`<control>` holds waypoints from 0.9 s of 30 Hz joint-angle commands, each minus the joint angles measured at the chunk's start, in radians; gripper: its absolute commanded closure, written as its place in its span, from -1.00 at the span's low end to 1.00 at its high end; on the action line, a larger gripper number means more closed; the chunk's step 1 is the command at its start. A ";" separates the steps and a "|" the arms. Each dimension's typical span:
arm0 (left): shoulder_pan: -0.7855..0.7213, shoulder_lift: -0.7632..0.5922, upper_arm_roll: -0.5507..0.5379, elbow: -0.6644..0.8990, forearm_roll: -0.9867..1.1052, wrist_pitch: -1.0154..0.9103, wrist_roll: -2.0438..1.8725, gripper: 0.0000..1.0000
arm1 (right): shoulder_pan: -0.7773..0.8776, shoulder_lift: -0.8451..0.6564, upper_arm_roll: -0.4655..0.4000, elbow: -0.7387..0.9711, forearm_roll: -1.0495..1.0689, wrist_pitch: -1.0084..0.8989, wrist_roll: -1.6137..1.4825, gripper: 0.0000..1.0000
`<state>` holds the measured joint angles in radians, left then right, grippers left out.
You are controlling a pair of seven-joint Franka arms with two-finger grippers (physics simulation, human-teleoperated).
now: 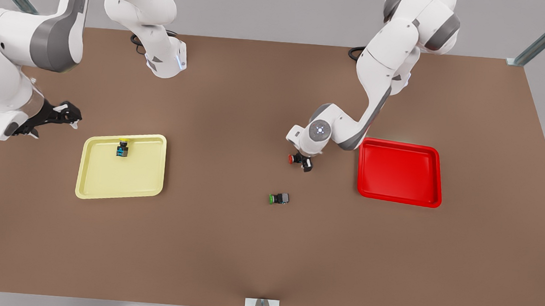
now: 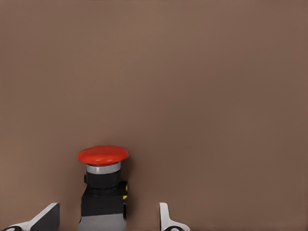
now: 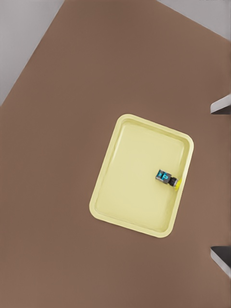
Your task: Place the switches on the corresponding trays according to their colors
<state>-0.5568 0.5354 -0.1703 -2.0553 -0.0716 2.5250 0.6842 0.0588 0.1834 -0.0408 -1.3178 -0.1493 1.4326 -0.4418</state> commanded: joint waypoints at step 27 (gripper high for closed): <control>-0.063 0.003 0.029 -0.005 -0.048 0.041 -0.032 -0.99 | -0.004 0.028 -0.002 0.006 -0.001 0.006 -0.002 -1.00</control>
<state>-0.6225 0.5384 -0.1411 -2.0602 -0.1245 2.5663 0.6520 0.0554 0.2131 -0.0429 -1.3089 -0.1503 1.4389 -0.4433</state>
